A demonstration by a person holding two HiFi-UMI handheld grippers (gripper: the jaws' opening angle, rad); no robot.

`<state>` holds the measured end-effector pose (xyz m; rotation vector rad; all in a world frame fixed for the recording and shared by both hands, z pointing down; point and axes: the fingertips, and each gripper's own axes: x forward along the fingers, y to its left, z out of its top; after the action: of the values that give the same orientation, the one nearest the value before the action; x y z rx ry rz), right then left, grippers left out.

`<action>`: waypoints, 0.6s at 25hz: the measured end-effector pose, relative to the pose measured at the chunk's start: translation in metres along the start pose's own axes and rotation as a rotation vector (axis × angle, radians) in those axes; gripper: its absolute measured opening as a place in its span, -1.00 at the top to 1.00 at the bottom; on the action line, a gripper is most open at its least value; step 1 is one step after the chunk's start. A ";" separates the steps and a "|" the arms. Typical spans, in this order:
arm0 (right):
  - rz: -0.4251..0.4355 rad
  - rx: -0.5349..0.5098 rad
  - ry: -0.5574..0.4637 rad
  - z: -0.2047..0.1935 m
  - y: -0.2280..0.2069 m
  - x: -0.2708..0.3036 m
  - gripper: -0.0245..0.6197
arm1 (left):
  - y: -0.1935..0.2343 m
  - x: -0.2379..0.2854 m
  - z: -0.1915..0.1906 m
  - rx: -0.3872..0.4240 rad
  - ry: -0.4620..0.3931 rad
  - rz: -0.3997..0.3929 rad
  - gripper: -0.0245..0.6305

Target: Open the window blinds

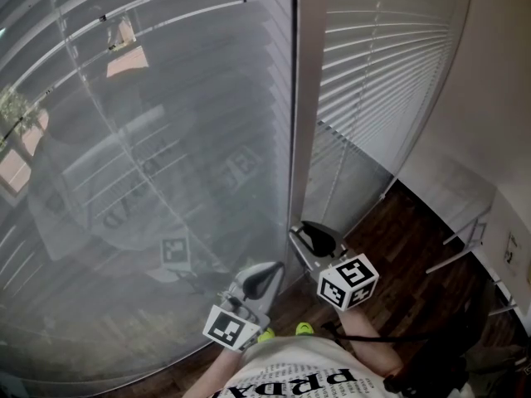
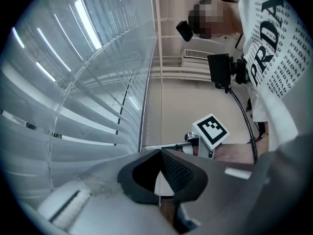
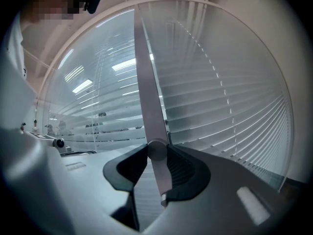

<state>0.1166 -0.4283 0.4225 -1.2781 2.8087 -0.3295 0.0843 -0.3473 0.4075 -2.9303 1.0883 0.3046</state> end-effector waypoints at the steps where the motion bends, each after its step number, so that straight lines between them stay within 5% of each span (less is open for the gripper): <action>1: 0.000 0.001 -0.001 0.000 0.000 0.000 0.52 | 0.000 0.000 0.000 0.001 0.000 0.000 0.95; 7: 0.012 -0.079 0.022 0.000 0.001 0.000 0.52 | -0.002 0.000 0.002 0.007 -0.003 -0.002 0.95; 15: -0.009 -0.480 0.128 -0.001 0.008 -0.001 0.52 | -0.001 0.003 0.004 0.008 -0.011 0.000 0.95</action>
<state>0.1114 -0.4221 0.4215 -1.3834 3.1098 0.2964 0.0862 -0.3485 0.4032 -2.9178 1.0861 0.3153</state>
